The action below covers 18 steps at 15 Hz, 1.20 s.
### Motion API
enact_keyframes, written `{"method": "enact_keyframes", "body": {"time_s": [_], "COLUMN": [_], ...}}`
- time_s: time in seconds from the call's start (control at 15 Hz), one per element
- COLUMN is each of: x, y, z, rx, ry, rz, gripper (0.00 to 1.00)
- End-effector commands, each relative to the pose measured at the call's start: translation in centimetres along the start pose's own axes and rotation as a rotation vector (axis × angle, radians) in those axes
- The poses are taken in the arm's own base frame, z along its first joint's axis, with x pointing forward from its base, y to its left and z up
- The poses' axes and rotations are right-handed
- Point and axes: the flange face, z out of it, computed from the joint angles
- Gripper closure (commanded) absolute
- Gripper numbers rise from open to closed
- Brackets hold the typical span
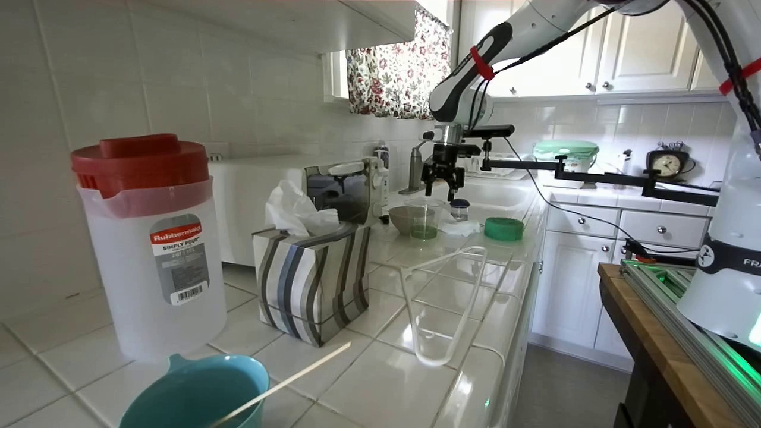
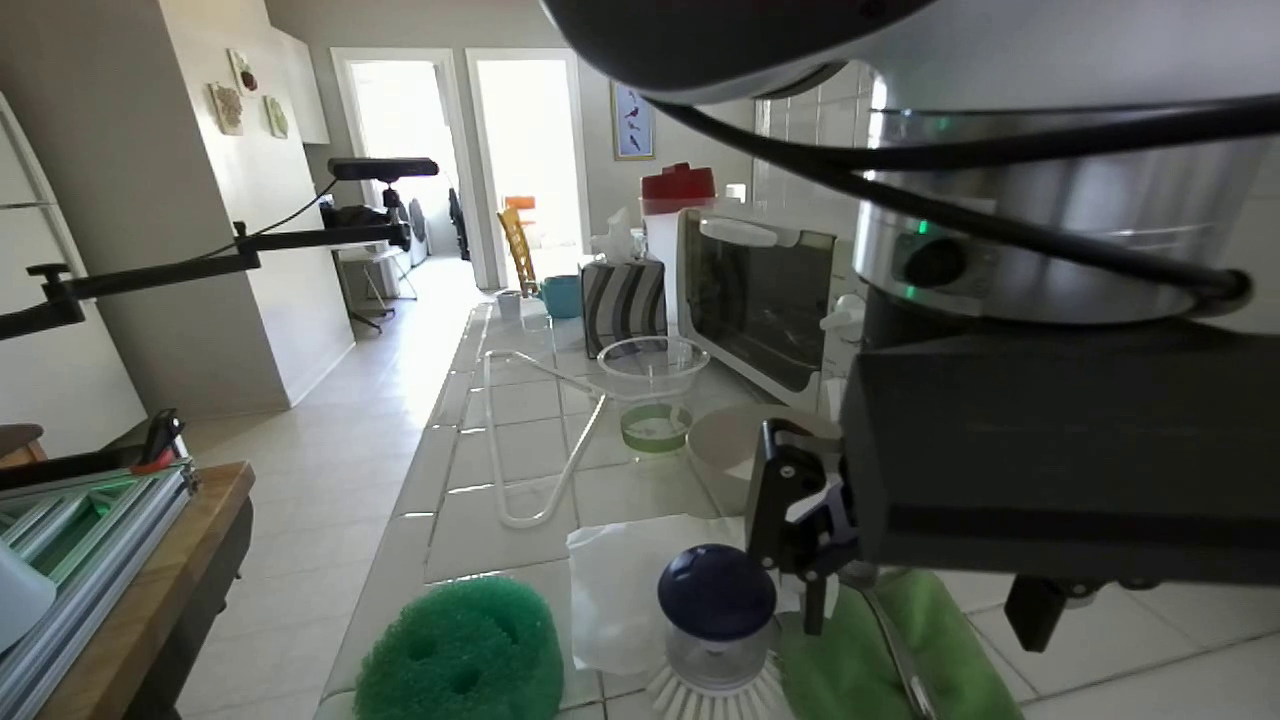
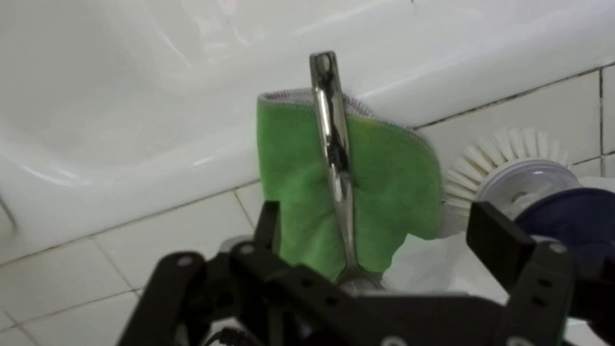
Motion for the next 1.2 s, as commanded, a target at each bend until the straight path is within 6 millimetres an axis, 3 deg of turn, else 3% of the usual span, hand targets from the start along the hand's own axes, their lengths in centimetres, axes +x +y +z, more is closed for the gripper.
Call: {"method": "enact_keyframes", "body": {"time_s": [0.0,0.53,1.13], "x": [0.1,-0.3,-0.2], "y": [0.2,0.5,1.0], "z": [0.4,1.0,3.4], "rx": [0.007,0.006,0.022], "ry": [-0.013,-0.025,-0.032], "rz": [-0.025,-0.036,-0.043], "gripper": [0.0,0.0,0.0]}}
